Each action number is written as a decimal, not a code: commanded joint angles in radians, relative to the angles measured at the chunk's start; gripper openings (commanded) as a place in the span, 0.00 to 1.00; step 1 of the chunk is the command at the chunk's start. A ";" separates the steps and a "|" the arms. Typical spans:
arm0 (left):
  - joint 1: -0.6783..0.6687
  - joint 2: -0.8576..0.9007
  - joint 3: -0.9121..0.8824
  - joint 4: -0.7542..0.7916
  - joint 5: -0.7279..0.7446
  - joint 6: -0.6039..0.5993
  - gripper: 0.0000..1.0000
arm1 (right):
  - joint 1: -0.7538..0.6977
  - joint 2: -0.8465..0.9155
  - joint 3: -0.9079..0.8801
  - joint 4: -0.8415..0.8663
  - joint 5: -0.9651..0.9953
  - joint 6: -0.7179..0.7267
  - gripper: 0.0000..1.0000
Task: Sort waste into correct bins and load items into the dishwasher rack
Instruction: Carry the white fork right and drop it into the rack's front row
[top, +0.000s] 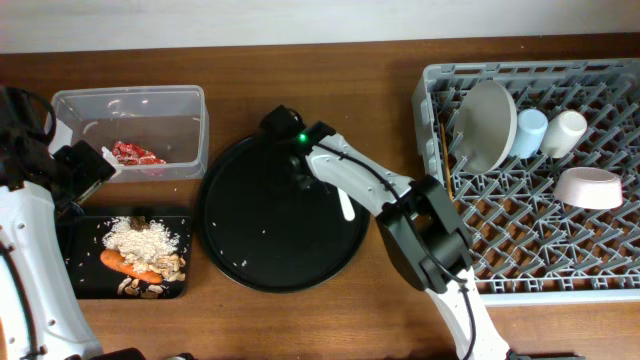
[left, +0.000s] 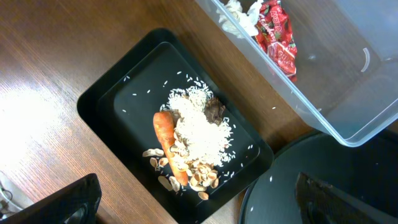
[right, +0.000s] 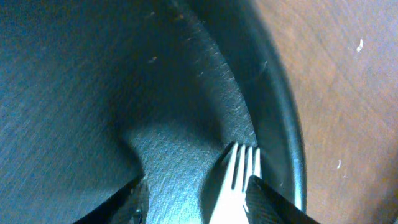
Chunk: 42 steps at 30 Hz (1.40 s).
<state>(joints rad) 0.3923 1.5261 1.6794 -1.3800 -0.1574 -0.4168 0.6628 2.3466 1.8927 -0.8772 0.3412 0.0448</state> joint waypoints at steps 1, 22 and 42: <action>0.004 -0.003 0.008 0.002 -0.004 -0.013 0.99 | -0.043 -0.141 0.040 -0.083 -0.188 0.043 0.54; 0.004 -0.003 0.008 0.002 -0.004 -0.013 0.99 | -0.103 -0.179 -0.179 -0.129 -0.288 0.353 0.61; 0.004 -0.003 0.008 0.002 -0.004 -0.013 0.99 | -0.154 -0.181 -0.259 0.047 -0.297 0.281 0.17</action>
<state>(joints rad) 0.3923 1.5261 1.6794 -1.3796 -0.1570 -0.4168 0.5156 2.1998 1.6360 -0.8215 0.0441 0.3294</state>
